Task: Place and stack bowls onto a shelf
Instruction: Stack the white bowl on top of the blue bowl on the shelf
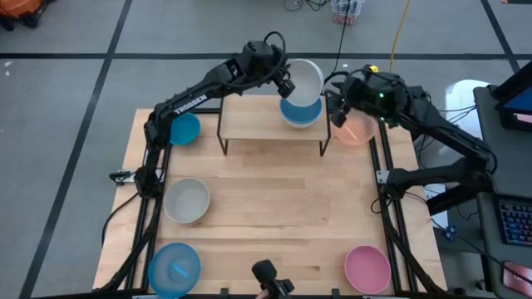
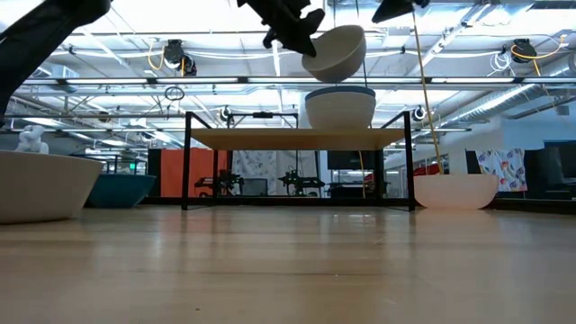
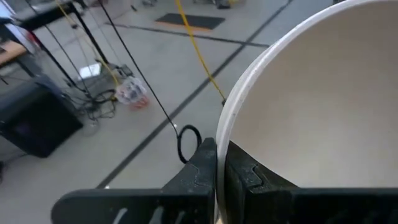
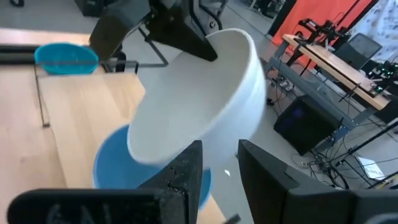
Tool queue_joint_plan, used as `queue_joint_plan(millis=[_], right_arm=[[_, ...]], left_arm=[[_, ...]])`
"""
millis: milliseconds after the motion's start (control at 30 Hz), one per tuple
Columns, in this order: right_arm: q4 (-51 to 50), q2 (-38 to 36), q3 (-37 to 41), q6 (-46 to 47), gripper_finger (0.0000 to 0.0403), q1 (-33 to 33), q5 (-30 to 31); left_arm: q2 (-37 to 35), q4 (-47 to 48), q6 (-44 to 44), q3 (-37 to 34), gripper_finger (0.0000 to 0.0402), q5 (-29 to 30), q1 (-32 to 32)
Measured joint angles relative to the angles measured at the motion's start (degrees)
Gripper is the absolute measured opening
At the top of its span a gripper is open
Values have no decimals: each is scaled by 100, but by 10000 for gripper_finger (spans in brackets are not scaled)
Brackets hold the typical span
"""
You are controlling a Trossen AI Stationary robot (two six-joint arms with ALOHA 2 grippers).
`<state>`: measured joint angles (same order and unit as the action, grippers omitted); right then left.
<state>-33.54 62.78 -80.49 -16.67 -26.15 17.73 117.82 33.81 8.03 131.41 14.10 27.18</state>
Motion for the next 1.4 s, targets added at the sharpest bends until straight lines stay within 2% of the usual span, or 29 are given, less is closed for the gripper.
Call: queue_joint_plan(millis=[367, 533, 933, 1033, 1200, 1400], right_arm=[[587, 332, 0, 103, 96, 0, 159], [809, 395, 0, 103, 94, 9, 970], [955, 645, -2, -386, 92, -66, 1105], [979, 748, -3, -434, 76, -119, 1102], [1075, 841, -4, -703, 12, -138, 1236], [1295, 812, -4, -951, 4, -138, 1173]], left_arm=[[-2, -354, 131, 0, 6, 554, -236], [-2, -359, 67, 0, 6, 499, -317], [-2, -292, 95, 0, 6, 554, -550], [-2, -220, 131, -1, 6, 565, -566], [0, -3, 105, -7, 6, 803, -568], [0, 13, 59, -7, 12, 862, -574]])
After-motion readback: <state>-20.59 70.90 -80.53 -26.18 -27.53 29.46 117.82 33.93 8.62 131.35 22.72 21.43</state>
